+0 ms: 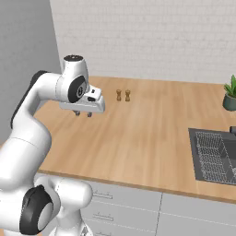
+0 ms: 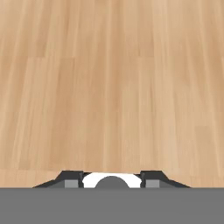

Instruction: Take a straw from the drawer in front and place it inside the glass cup on the dining counter.

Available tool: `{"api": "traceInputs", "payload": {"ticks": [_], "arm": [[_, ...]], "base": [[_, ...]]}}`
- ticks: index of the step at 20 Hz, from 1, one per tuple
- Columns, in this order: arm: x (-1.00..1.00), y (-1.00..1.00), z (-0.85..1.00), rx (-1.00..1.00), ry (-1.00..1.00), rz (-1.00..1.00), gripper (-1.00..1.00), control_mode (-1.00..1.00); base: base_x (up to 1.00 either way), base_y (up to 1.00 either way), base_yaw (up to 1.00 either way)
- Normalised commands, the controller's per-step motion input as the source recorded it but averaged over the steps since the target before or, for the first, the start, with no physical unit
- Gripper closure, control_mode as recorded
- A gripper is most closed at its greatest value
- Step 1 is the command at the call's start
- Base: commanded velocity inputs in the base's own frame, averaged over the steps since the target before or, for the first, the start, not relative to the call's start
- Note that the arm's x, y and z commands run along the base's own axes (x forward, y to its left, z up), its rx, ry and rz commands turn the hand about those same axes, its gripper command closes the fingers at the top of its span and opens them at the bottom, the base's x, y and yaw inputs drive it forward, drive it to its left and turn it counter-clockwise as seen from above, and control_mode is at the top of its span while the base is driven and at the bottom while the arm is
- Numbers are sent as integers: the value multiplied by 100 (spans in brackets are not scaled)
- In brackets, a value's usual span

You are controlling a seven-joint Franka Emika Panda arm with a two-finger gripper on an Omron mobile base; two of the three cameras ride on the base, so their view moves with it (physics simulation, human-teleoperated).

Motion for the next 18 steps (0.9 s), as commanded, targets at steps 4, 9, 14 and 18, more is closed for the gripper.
{"api": "traceInputs", "payload": {"ticks": [4, 9, 14, 18], "arm": [[0, 0, 0, 0, 0, 0, -100, 100], [0, 0, 0, 0, 0, 0, -100, 100], [0, 0, 0, 0, 0, 0, -100, 100], [0, 0, 0, 0, 0, 0, -100, 100]], "base": [[-10, 3, 0], [-76, 16, -5], [-75, 34, -31], [-60, 52, -41]]}}
